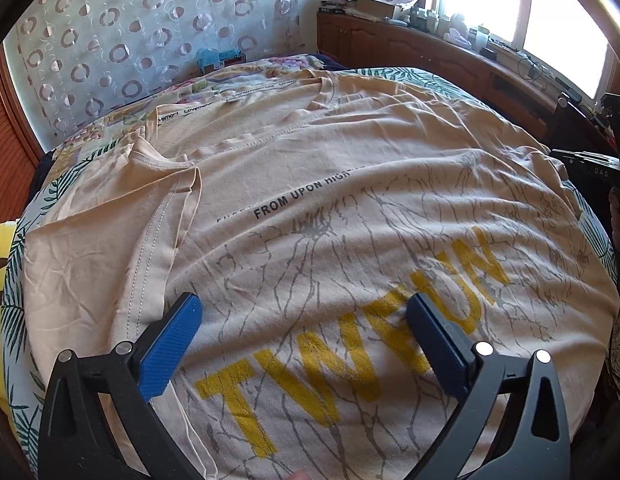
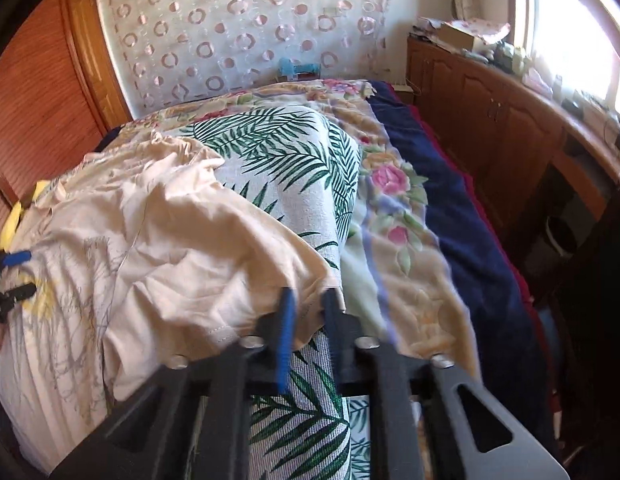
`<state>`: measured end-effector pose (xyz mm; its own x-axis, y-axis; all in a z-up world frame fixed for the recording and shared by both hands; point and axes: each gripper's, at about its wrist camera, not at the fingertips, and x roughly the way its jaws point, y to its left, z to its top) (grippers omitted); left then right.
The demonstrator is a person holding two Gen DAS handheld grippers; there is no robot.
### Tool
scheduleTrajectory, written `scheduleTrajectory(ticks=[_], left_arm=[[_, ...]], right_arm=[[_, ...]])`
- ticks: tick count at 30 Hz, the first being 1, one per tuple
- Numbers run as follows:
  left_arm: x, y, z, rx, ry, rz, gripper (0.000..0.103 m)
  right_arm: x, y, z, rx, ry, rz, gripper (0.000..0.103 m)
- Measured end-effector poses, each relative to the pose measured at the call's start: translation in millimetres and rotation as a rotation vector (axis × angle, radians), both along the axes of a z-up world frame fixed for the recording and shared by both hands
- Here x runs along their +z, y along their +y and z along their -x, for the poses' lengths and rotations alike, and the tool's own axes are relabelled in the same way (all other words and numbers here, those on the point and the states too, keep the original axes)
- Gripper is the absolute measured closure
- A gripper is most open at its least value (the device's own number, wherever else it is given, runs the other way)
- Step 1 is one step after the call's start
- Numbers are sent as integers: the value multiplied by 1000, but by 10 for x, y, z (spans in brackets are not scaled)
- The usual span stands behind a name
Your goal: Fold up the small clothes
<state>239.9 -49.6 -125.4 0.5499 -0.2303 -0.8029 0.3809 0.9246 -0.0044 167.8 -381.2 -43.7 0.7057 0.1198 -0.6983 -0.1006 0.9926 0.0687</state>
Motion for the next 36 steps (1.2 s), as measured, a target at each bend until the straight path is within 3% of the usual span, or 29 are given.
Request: scheduleTrajectory(ticks=[4, 14, 18, 22, 25, 31, 36], left_arm=[[0, -1, 0, 0, 0, 0, 1], [0, 3, 1, -1, 0, 0, 1], [0, 0, 0, -1, 0, 1, 1], [1, 3, 1, -1, 0, 1, 1], [1, 4, 1, -1, 0, 1, 1], [1, 3, 0, -1, 0, 2, 1], [1, 3, 0, -1, 0, 2, 1]], right_arm=[[145, 57, 17, 26, -50, 5, 101], [990, 711, 107, 267, -228, -79, 102], [1162, 1161, 18, 390, -239, -114, 102], [1134, 1463, -92, 446, -210, -136, 101], [1066, 1508, -226, 422, -184, -92, 98], [994, 1345, -191, 336, -140, -49, 65], [793, 993, -136, 245, -40, -46, 64]])
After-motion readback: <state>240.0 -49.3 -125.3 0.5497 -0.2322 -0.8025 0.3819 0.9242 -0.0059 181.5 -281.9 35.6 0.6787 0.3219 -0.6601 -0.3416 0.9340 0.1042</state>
